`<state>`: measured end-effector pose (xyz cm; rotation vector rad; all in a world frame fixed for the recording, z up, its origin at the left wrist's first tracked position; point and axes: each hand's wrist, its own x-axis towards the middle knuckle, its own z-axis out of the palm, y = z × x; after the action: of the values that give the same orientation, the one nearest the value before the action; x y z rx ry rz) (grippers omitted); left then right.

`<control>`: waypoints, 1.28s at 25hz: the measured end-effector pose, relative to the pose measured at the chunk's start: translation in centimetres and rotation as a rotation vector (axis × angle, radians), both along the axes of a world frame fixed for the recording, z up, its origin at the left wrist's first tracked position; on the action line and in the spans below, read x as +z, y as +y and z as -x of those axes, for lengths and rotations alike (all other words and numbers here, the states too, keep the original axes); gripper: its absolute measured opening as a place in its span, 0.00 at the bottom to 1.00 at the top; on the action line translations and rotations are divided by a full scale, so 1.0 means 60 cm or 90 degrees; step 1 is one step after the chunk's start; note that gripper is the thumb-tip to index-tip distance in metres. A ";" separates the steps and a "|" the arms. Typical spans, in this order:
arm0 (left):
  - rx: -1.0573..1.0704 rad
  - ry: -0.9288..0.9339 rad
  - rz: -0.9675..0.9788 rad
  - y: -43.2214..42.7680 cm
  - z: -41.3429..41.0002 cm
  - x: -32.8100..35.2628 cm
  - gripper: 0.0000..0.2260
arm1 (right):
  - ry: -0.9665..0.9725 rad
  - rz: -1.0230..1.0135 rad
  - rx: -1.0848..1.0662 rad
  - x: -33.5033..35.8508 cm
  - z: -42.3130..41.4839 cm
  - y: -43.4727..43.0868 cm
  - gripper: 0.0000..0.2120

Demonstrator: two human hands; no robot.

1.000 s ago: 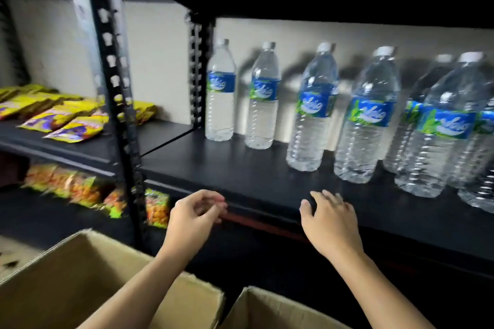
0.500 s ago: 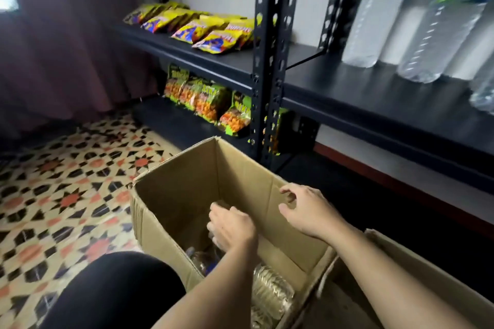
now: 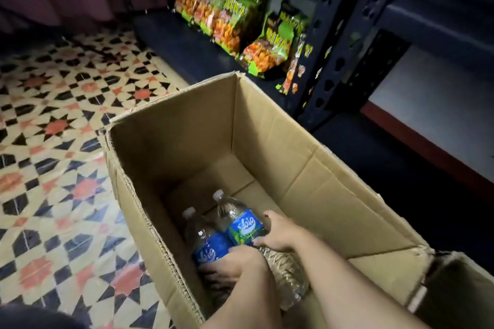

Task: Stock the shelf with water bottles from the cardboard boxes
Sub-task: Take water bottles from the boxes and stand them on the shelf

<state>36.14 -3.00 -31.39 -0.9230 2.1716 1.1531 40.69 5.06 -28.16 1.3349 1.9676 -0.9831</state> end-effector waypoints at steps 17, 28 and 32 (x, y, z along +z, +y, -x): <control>-0.010 -0.125 -0.048 -0.015 -0.032 -0.115 0.50 | -0.126 -0.073 0.002 -0.086 -0.046 0.031 0.50; -0.059 -0.101 0.012 0.022 -0.019 -0.064 0.35 | -0.032 -0.114 -0.063 -0.086 -0.027 0.041 0.50; -0.040 -0.033 -0.009 0.042 -0.004 -0.031 0.39 | 0.002 -0.139 -0.060 -0.025 -0.011 0.053 0.47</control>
<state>36.37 -0.47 -33.22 -0.8638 2.1329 1.1008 41.36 8.25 -29.65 1.5577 2.0785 -0.8312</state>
